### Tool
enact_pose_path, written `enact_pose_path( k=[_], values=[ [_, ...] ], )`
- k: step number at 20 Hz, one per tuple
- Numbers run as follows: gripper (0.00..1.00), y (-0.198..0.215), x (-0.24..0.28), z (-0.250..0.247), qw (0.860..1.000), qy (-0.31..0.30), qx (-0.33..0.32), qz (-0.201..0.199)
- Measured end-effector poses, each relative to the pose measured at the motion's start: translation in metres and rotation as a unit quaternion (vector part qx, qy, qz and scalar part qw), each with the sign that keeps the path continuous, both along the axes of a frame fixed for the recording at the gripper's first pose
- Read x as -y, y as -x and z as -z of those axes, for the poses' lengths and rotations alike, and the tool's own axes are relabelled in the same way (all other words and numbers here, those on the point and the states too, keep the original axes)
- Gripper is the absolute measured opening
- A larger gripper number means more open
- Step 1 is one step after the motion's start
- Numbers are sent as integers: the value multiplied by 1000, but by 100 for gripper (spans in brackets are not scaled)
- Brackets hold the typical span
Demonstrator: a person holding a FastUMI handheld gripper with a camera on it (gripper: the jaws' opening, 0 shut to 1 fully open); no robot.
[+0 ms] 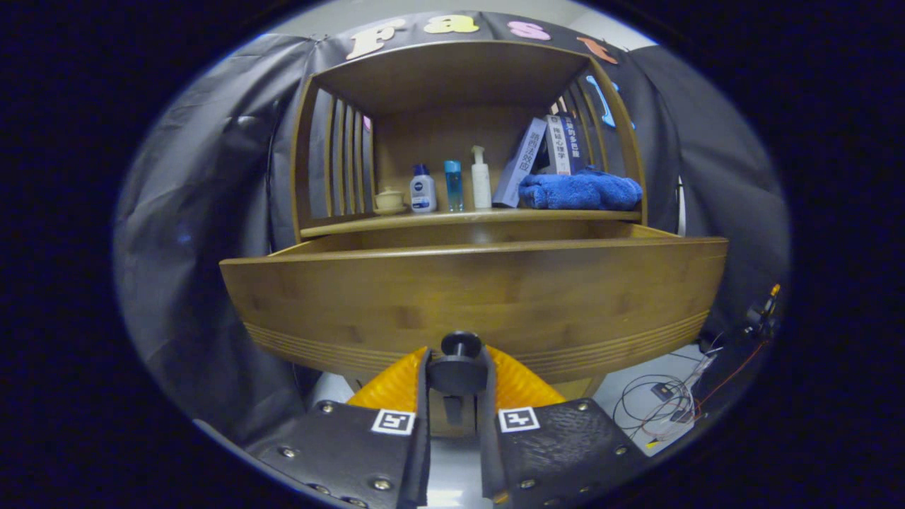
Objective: Pull open the drawer, take out the items inside it, and place them on the countertop above the cabinet.
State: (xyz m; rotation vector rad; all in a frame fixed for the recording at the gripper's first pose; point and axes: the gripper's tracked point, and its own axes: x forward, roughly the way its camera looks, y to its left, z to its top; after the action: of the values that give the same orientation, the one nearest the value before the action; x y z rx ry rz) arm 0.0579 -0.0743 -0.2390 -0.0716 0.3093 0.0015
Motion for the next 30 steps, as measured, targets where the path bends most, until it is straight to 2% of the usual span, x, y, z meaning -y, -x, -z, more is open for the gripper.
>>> enact_pose_path(
  k=[3,5,9,12,16,18,23,25,28,30],
  values=[
    [29,17,-2,-1,1000,-1,1,-6],
    [29,18,1,1,1000,25,0,-12],
    [29,17,0,-2,1000,18,9,-9],
    [45,20,-4,-2,1000,21,5,-10],
    [82,27,-19,-24,999,24,12,-24],
    [100,32,-13,-30,1000,26,12,-6],
    [99,30,-12,-58,999,34,11,5],
    [99,19,-3,-82,999,35,27,18],
    [98,-1,-11,-102,1000,19,10,15],
    [98,-18,-8,-115,999,30,2,25]
  ],
)
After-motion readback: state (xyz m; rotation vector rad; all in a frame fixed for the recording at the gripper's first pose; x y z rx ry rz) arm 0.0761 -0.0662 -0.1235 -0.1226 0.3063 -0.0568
